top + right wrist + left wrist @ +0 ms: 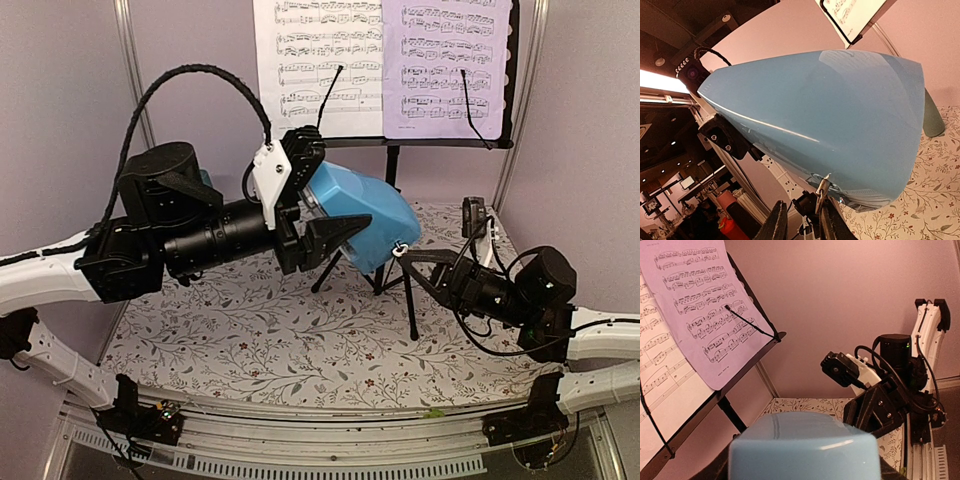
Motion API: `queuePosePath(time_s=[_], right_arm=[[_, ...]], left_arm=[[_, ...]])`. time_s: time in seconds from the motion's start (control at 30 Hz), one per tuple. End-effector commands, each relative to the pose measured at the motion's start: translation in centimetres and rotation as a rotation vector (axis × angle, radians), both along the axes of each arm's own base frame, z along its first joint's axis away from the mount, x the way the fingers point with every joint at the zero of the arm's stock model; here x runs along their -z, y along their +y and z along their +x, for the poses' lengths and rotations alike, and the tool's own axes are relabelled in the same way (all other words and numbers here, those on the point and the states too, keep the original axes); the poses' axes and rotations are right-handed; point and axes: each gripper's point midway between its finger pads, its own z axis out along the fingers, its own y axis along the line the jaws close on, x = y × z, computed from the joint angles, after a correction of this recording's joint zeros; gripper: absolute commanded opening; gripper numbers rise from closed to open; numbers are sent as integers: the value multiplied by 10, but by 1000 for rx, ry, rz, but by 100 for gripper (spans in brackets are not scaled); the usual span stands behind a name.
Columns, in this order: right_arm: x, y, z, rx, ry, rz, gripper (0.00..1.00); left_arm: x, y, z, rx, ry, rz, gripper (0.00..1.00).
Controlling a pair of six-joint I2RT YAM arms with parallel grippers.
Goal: Set up the instrument practice props
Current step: Screw the knob on the metronome onto the metronome.
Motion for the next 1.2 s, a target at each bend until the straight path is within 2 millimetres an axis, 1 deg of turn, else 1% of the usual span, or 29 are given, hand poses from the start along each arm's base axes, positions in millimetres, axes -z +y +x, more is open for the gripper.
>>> queuePosePath(time_s=[0.0, 0.17, 0.2, 0.23, 0.33, 0.53, 0.67, 0.87, 1.17], right_arm=[[-8, -13, 7, 63, 38, 61, 22], [-6, -10, 12, 80, 57, 40, 20], [-5, -9, 13, 82, 63, 33, 16], [-4, -8, 15, 85, 70, 25, 14], [-1, -5, 16, 85, 82, 6, 12], [5, -4, 22, 102, 125, -16, 13], [2, -6, 21, 106, 131, -7, 12], [-4, -4, 17, 87, 125, 1, 12], [-3, -1, 16, 80, 127, -5, 13]], left_arm=[[-53, 21, -8, -5, -54, -174, 0], [-50, 21, -7, -9, -51, -173, 0], [-50, 21, -7, -9, -51, -174, 0], [-50, 21, -8, -9, -50, -175, 0], [-51, 21, -7, -12, -50, -179, 0], [-51, 22, -8, -14, -51, -182, 0], [-51, 22, -9, -14, -52, -182, 0], [-42, 17, -3, -44, -50, -166, 0], [-41, 15, 0, -56, -48, -171, 0]])
